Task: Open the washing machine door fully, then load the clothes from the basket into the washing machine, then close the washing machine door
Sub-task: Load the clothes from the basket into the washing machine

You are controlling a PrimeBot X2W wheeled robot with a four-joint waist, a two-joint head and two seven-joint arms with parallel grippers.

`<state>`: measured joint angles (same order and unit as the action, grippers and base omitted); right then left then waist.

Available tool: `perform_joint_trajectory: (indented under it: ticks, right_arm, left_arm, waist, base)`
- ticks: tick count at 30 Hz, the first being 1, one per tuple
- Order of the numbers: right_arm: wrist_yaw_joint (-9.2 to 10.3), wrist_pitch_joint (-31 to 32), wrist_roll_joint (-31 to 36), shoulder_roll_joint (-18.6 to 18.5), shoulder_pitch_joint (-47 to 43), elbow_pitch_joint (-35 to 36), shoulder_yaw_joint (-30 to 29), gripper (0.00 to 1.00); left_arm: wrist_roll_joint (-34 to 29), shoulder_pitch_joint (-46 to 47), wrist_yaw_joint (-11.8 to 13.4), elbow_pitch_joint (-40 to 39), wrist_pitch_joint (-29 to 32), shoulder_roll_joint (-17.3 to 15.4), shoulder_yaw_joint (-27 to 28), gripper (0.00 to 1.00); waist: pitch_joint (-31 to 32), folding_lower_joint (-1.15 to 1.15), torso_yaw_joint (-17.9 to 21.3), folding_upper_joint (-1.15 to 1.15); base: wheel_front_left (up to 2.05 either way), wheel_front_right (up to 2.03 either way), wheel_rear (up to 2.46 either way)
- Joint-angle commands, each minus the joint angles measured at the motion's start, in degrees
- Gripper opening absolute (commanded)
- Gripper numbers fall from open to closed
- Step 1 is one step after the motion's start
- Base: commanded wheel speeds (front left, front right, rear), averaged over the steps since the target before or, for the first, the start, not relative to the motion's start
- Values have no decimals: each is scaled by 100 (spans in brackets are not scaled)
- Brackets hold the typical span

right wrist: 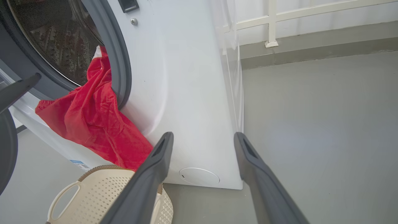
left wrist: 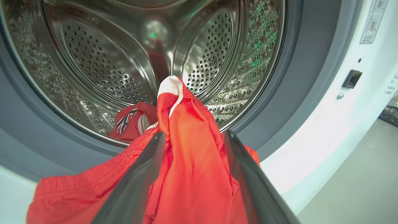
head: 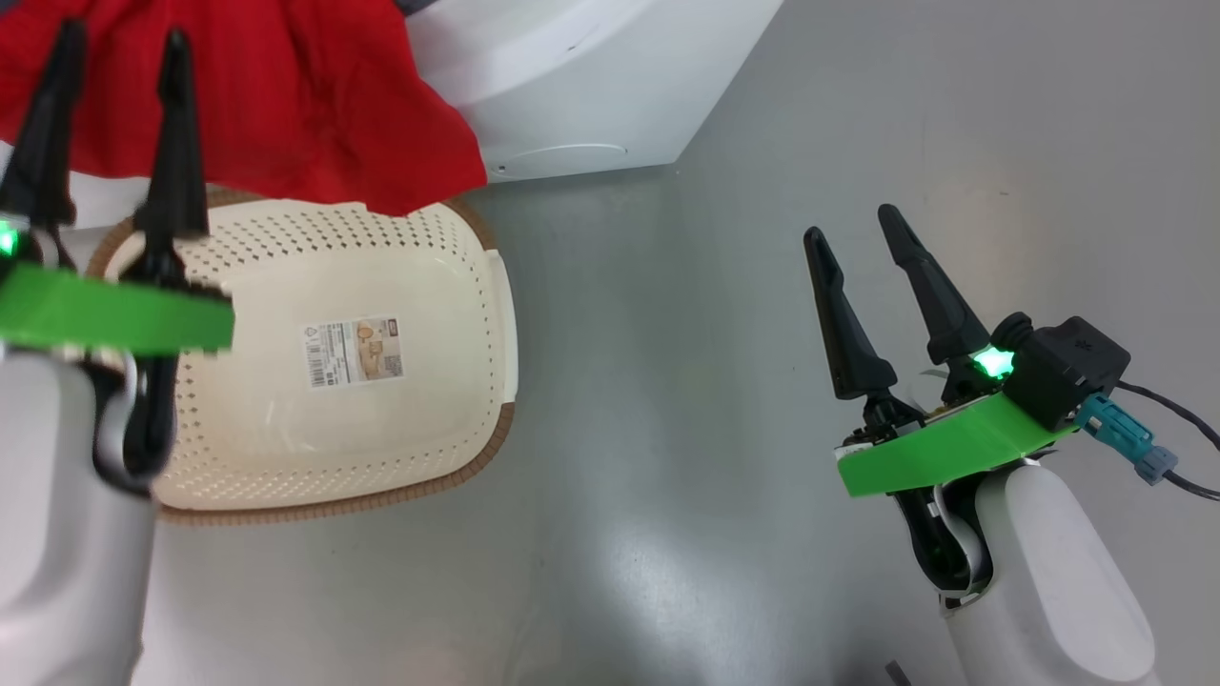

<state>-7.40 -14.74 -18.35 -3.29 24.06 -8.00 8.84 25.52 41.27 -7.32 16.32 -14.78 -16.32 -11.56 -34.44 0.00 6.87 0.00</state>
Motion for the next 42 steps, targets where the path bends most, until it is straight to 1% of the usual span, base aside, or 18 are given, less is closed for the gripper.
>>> perform_joint_trajectory:
  ticks: [1,10,15,19,23,26,42]
  right_arm:
    - [-9,-26,30,41,-76,124,100,100]
    - [-9,-26,91,41,-79,174,-13,100]
    - [-9,-26,127,32,-76,178,-50,100]
    - [-9,-26,146,15,-83,204,-69,100]
    - [-9,-26,166,-5,-131,235,-101,100]
    - [-9,-26,174,-17,-182,237,-121,100]
    - [-9,-26,174,-13,-226,198,-91,100]
  left_arm:
    - [-106,-266,-16,-294,-21,-218,251,100]
    - [-266,-1752,-16,-1276,-21,21,759,100]
    - [-371,-2294,-16,-1804,-21,187,874,100]
    - [-450,-2625,-16,-2080,-21,339,958,100]
    - [-454,-2874,-16,-2142,-21,502,1097,100]
    - [-443,-2947,-16,-2125,-21,560,1158,100]
    - [-419,-2950,-16,-1911,-22,546,1068,100]
  waist:
    - [9,0,-22,0]
    - [-34,0,-112,0]
    - [-53,0,-185,0]
    - [-51,0,-221,0]
    - [-30,0,-261,0]
    - [-19,0,-286,0]
    - [54,0,-246,0]
  base:
    - [0,0,0]
    - [0,0,0]
    - [0,0,0]
    - [0,0,0]
    - [0,0,0]
    - [0,0,0]
    - [0,0,0]
